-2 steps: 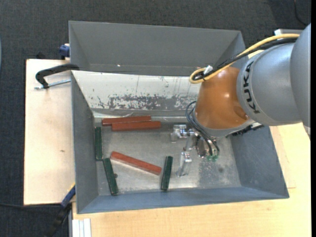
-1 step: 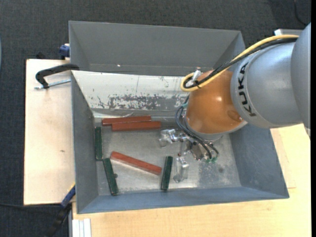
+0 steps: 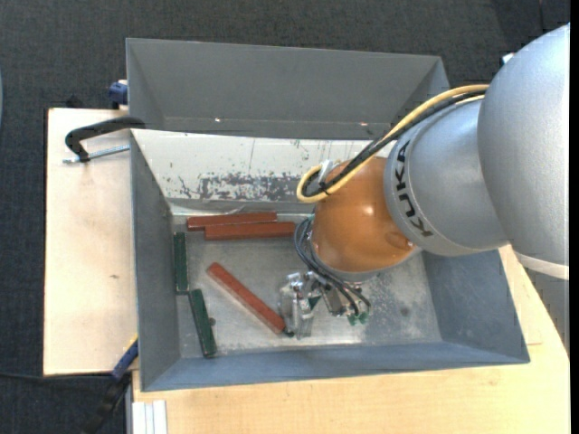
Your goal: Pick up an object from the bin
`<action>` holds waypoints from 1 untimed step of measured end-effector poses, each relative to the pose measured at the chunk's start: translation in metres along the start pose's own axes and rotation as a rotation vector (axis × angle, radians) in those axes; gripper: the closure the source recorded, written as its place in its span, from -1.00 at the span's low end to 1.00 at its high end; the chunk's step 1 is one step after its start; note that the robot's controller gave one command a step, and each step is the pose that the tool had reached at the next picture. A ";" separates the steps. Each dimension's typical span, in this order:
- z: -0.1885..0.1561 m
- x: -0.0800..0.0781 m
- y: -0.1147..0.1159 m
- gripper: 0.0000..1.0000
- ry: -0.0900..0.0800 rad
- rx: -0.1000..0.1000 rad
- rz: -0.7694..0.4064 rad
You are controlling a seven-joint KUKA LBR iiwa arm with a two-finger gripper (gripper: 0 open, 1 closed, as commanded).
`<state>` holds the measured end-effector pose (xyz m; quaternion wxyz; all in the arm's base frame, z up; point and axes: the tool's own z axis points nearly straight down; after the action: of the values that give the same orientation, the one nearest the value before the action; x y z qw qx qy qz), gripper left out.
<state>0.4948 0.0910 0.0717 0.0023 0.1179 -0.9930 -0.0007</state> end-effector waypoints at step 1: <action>0.000 0.000 0.000 1.00 0.000 0.000 0.000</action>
Offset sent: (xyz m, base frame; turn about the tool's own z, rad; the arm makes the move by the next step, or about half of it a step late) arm 0.0000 0.0000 0.0000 0.0000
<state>0.4949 0.0911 0.0717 0.0021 0.1181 -0.9930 -0.0007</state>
